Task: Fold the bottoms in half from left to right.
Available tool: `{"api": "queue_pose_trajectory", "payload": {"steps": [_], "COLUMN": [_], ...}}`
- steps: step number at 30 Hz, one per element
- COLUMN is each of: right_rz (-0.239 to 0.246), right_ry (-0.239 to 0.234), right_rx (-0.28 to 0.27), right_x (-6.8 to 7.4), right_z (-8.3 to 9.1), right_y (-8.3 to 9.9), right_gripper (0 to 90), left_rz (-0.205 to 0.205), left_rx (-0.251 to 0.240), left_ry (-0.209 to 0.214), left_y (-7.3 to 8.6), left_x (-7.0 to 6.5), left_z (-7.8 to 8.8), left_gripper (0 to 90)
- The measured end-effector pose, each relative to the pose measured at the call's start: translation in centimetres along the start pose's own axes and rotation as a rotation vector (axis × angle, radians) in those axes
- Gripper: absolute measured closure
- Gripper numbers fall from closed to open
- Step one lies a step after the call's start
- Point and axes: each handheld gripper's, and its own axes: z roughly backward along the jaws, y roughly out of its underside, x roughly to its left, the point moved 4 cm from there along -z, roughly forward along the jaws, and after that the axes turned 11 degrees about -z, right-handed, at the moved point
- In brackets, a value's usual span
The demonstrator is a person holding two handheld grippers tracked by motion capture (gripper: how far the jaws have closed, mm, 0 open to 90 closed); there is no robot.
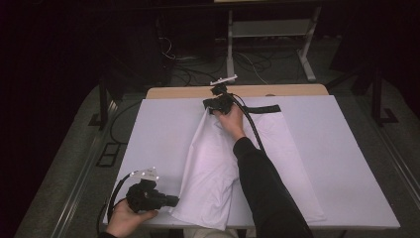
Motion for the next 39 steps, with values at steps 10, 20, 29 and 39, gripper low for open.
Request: {"api": "queue_pose_trajectory", "payload": {"steps": [10, 20, 29, 39], "right_rz": [0.016, 0.013, 0.013, -0.010], "right_ry": [0.002, 0.001, 0.022, 0.015], "right_rx": [0.001, 0.009, 0.007, 0.002], "right_x": [-0.3, -1.4, -3.1, -4.5], "right_z": [1.5, 3.6, 5.3, 6.5], "right_y": [-0.7, -1.2, -1.1, -0.6], "right_gripper": [85.6, 85.6, 85.6, 85.6], "left_rz": [-0.095, -0.138, -0.193, -0.252], "left_rx": [-0.017, -0.049, -0.051, -0.044], "left_ry": [0.026, 0.091, 0.120, 0.150], "left_y": [-2.2, -4.0, -6.0, -7.9], "left_x": [-1.4, -2.2, -3.6, -5.2], "left_z": [-0.9, -3.1, -4.2, -5.5], "left_gripper": [88.8, 88.8, 88.8, 88.8]}}
